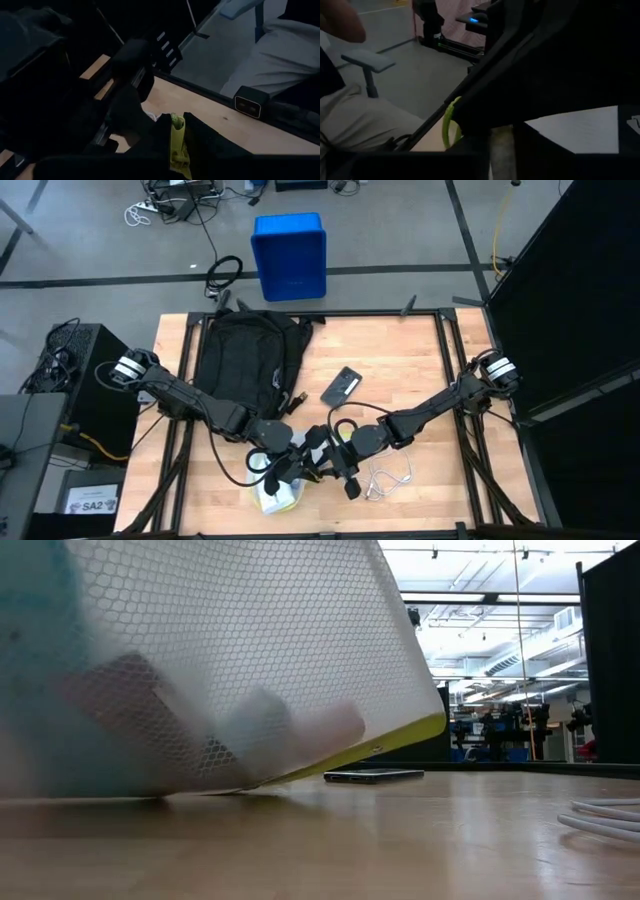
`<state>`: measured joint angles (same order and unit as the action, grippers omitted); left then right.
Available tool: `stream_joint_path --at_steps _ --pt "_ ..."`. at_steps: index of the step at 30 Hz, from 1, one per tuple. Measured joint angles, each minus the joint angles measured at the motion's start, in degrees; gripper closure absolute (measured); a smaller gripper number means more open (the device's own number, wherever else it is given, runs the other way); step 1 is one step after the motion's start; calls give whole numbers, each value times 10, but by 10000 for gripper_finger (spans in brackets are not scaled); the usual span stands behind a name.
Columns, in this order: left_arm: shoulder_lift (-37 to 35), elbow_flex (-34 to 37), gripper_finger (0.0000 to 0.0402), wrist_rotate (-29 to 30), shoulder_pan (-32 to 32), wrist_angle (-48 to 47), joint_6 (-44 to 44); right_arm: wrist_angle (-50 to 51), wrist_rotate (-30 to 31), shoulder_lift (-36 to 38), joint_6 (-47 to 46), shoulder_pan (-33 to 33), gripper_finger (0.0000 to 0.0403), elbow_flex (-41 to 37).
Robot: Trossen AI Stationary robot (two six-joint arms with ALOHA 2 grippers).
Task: Unpack backpack
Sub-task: Close the zip lock bag
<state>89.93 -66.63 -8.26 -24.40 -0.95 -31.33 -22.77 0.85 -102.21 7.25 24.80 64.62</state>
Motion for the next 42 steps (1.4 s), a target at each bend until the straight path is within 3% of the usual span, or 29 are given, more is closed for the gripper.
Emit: stream_joint_path --at_steps 4,8,13,22,32,39,42 --pt "0 0 383 0 0 -3 3 6 10 0 19 2 400 0" --pt "-2 0 383 10 -4 -14 -3 17 82 0 50 15 402 0" --pt "-3 0 369 40 -14 -18 2 17 122 0 60 22 402 0" --pt "-3 0 362 59 -18 -17 33 13 140 0 41 22 403 0" --pt "-5 -1 384 79 -29 -36 -1 8 185 -1 40 20 402 0" --pt "-25 -2 384 116 -44 -86 12 16 212 -1 38 22 402 0" --pt "-36 0 384 101 -56 -129 36 31 224 -1 27 29 402 0"
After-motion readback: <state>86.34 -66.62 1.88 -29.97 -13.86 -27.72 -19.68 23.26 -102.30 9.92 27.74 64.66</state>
